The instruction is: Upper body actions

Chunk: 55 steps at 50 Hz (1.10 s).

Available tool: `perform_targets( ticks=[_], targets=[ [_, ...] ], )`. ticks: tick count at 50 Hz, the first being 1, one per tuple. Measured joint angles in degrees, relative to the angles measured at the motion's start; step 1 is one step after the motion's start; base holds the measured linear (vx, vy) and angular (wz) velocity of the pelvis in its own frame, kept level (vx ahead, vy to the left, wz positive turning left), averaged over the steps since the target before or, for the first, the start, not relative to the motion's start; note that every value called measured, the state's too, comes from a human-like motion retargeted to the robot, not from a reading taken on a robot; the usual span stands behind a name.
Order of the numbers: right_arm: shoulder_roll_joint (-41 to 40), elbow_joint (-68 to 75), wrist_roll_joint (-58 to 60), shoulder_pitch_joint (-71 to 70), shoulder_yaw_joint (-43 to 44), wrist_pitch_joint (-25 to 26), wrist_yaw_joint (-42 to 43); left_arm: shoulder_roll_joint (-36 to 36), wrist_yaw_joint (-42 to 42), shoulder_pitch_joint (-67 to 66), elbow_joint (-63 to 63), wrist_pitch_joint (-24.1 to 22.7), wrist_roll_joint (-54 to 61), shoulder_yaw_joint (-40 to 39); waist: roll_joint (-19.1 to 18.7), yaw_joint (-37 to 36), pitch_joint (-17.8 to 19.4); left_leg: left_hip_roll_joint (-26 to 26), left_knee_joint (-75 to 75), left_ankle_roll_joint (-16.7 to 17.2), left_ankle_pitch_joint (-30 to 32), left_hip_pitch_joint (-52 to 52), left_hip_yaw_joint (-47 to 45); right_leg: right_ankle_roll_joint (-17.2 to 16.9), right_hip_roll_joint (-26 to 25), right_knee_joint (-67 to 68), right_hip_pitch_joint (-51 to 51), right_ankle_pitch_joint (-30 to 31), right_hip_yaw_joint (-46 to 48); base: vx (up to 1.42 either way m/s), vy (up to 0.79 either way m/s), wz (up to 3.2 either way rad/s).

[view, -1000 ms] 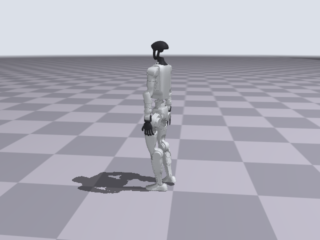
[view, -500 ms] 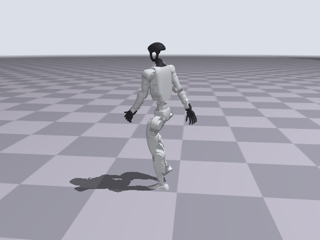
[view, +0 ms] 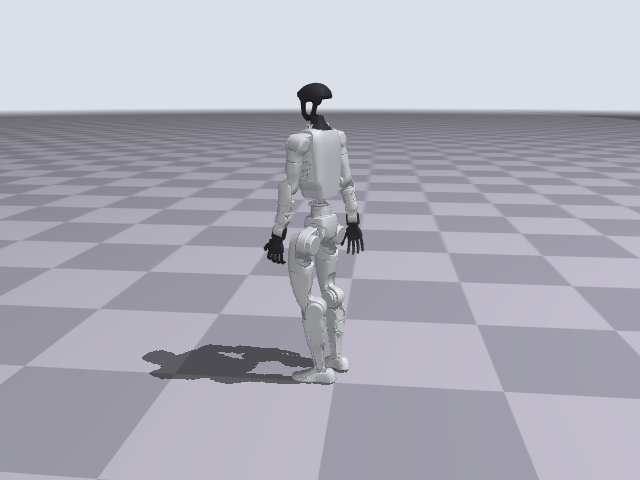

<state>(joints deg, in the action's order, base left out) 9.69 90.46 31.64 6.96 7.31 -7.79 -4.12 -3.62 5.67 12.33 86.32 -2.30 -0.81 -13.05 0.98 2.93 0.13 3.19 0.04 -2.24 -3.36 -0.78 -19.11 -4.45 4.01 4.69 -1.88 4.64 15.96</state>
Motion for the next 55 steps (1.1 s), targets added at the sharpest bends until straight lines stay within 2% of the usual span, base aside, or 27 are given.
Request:
perform_targets(
  ticks=[5, 8, 10, 14, 15, 17, 20, 25, 30, 32, 37, 40, 44, 50, 55],
  targets=[
    [1.5, 5.4, -4.9, 0.6, 0.8, 2.0, -0.6, -2.1, 0.0, -3.5, 0.4, 1.0, -1.7, -2.4, -0.2, -1.6, -0.7, -1.7, 2.0, 1.9, -1.4, -0.1, -1.6, 1.6, -1.7, -0.8, 0.6, -1.3, -1.5, -0.21, -0.04, -0.14],
    [1.9, 6.9, -7.2, 0.3, 0.1, 2.6, 0.5, -2.4, -1.0, -7.2, 0.8, 1.1, -1.3, -3.3, -0.6, 0.6, -0.6, -3.3, 7.0, 3.4, -2.8, 1.5, 0.5, 1.9, -1.5, -1.0, 1.4, -2.0, 0.4, -0.22, 0.0, 0.43],
    [2.0, 6.9, -8.7, -0.4, -1.2, 2.9, 0.9, -2.2, -2.1, -10.0, 1.7, 1.3, -1.5, -4.2, -0.7, 0.6, -0.4, -4.3, 12.1, 4.1, -1.6, 3.2, 0.6, 2.2, -1.6, -0.9, 1.9, -2.6, 0.1, -0.16, 0.06, 0.07],
    [0.5, 6.6, -12.9, -4.9, -4.3, 2.5, 1.8, -2.4, -2.3, -15.6, 4.6, 2.8, -2.6, -5.5, 1.0, -1.0, 1.4, -7.2, 29.6, 6.2, 11.6, 9.7, 1.7, 2.5, 0.3, 0.3, 2.5, -3.5, -0.9, -0.27, 0.05, -0.11],
    [-0.2, 6.1, -14.1, -6.4, -4.7, 2.1, 2.2, -2.6, -2.1, -16.9, 5.6, 2.9, -3.2, -5.8, 1.6, -1.4, 2.1, -8.1, 35.5, 5.8, 15.2, 12.6, 2.5, 2.5, 1.1, 0.6, 2.6, -3.7, -0.8, -0.26, 0.01, -0.04],
    [-1.9, 4.0, -17.0, -9.8, -5.6, 0.9, 1.8, -2.8, -1.8, -19.8, 7.4, 3.1, -4.6, -6.1, 2.9, -4.1, 3.8, -9.5, 47.8, 2.5, 19.1, 19.6, 2.9, 2.8, 2.3, 1.3, 2.8, -3.6, -1.5, -0.2, 0.0, -0.46],
    [-4.7, 0.3, -19.5, -16.6, -5.8, 0.7, 0.3, -2.6, 0.0, -24.2, 10.5, 4.3, -7.6, -6.9, 3.2, -9.3, 5.6, -15.0, 64.3, 2.9, 13.9, 29.7, 1.4, 3.8, 2.1, 1.9, 2.9, -3.4, -3.4, -0.17, 0.05, -0.85],
    [-9.5, -10.2, -18.9, -28.5, -7.4, -1.6, -3.5, -0.9, 7.0, -31.8, 11.1, 9.4, -13.2, -7.4, 3.9, -19.0, 8.6, -23.4, 81.6, 3.6, 8.9, 46.4, -1.9, 5.9, 1.5, 2.0, 2.7, -2.8, -9.7, -0.16, 0.03, -1.28],
    [-11.9, -18.7, -14.4, -37.7, -7.5, -5.6, -6.4, 0.2, 8.8, -36.3, 11.1, 10.2, -19.7, -6.7, 6.2, -27.0, 11.2, -27.0, 86.3, 5.5, 6.7, 56.4, -5.3, 6.4, 4.5, 3.2, 1.6, -2.6, -13.7, -0.08, -0.01, -0.96],
    [-12.2, -20.2, -12.8, -39.7, -7.0, -6.5, -5.1, 0.2, 8.4, -36.8, 11.1, 9.9, -20.6, -6.4, 6.9, -29.0, 11.8, -26.3, 85.5, 5.5, 6.4, 57.7, -6.5, 6.5, 5.5, 3.5, 1.3, -2.6, -13.6, -0.04, -0.03, -0.32],
    [-12.1, -21.0, -13.8, -40.4, -6.3, -8.3, -3.1, -0.4, 8.7, -34.2, 11.1, 8.8, -20.0, -7.6, 6.4, -29.8, 12.1, -26.6, 84.7, 4.9, 5.9, 56.3, -6.6, 6.6, 4.9, 4.1, 1.7, -3.4, -12.0, -0.01, -0.05, 0.26],
    [-11.7, -19.7, -12.3, -37.9, -6.5, -8.2, -2.8, -0.6, 7.6, -31.7, 11.1, 7.6, -17.3, -8.9, 5.1, -27.7, 10.0, -27.2, 84.3, 5.2, 5.8, 53.8, -4.3, 6.5, 3.2, 3.3, 1.9, -3.8, -9.7, -0.01, -0.01, 0.75],
    [-11.6, -17.0, -12.8, -31.8, -6.8, -8.0, -1.4, -0.8, 6.5, -29.4, 9.9, 6.5, -14.1, -10.6, 4.1, -23.6, 5.8, -24.8, 77.8, 5.8, 6.5, 46.3, -3.6, 5.8, 2.4, 1.9, 1.5, -3.9, -6.0, 0.06, 0.01, 0.91],
    [-11.4, -13.0, -18.4, -25.0, -7.4, -7.8, -0.3, -2.2, 5.3, -25.7, 5.9, 6.0, -9.7, -11.7, 2.5, -15.3, 1.9, -17.2, 58.8, 5.0, 8.5, 31.4, -3.5, 4.7, 1.5, 1.1, 1.6, -5.1, 0.5, 0.05, -0.05, 1.03],
    [-10.7, -11.6, -14.8, -21.3, -8.8, -7.4, 0.0, -3.4, 3.9, -23.8, 3.0, 5.5, -8.2, -12.0, 2.4, -10.7, 0.4, -8.6, 39.1, 5.8, 10.0, 19.3, 0.4, 3.7, 1.8, 0.5, 2.1, -5.5, 2.9, 0.1, -0.05, 0.53]
  ],
)
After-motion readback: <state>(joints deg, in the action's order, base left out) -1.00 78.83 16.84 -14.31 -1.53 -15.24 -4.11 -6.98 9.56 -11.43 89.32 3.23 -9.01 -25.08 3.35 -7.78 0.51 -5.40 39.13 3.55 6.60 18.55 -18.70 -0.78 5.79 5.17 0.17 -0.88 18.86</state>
